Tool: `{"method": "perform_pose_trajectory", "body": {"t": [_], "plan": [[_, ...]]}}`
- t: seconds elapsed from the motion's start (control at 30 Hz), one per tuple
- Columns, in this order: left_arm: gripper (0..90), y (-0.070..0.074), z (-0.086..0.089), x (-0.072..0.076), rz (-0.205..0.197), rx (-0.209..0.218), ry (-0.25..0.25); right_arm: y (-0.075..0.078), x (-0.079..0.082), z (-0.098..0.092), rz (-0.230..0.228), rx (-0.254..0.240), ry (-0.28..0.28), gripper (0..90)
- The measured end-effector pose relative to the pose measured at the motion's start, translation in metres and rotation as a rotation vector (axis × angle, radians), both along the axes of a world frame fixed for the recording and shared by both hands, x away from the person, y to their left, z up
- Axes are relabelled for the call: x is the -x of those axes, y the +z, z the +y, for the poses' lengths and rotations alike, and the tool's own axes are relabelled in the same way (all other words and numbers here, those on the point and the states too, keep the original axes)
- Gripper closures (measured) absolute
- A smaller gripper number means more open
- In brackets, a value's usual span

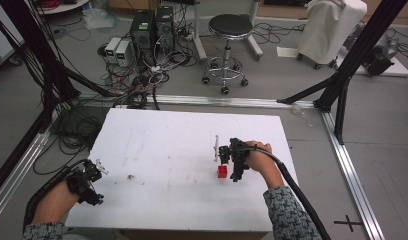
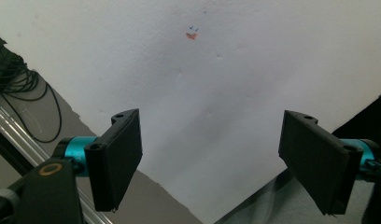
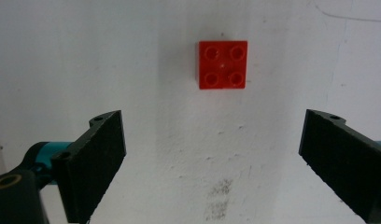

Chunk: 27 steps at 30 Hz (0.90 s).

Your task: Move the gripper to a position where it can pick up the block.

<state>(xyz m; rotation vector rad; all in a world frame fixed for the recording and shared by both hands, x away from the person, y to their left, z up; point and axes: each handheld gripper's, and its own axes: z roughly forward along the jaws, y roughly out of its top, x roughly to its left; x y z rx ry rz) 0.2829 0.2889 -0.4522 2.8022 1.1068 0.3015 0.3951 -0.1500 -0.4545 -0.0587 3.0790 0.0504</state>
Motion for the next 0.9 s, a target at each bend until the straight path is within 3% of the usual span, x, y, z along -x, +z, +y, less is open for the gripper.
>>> {"method": "perform_pose_trajectory", "body": {"t": [0.17, 0.3, 0.4, 0.67, 0.9], "plan": [[21.8, 0.001, 0.000, 0.000, -0.001, 0.000, -0.001, -0.007, -0.005, 0.011, 0.012, -0.015, 0.005, 6.6], [21.8, 0.002, 0.000, 0.000, -0.002, 0.004, 0.004, -0.015, -0.008, 0.019, 0.016, 0.014, 0.000, 6.5], [21.8, 0.002, 0.001, 0.000, -0.004, 0.006, 0.003, -0.020, -0.011, 0.023, 0.025, 0.005, 0.019, 6.6], [21.8, 0.002, 0.002, 0.000, -0.008, 0.007, 0.007, -0.035, -0.018, 0.024, 0.053, 0.020, 0.012, 6.6], [21.8, 0.003, 0.002, 0.000, -0.009, 0.005, 0.005, -0.046, -0.021, 0.024, 0.068, 0.004, 0.010, 6.6]]}}
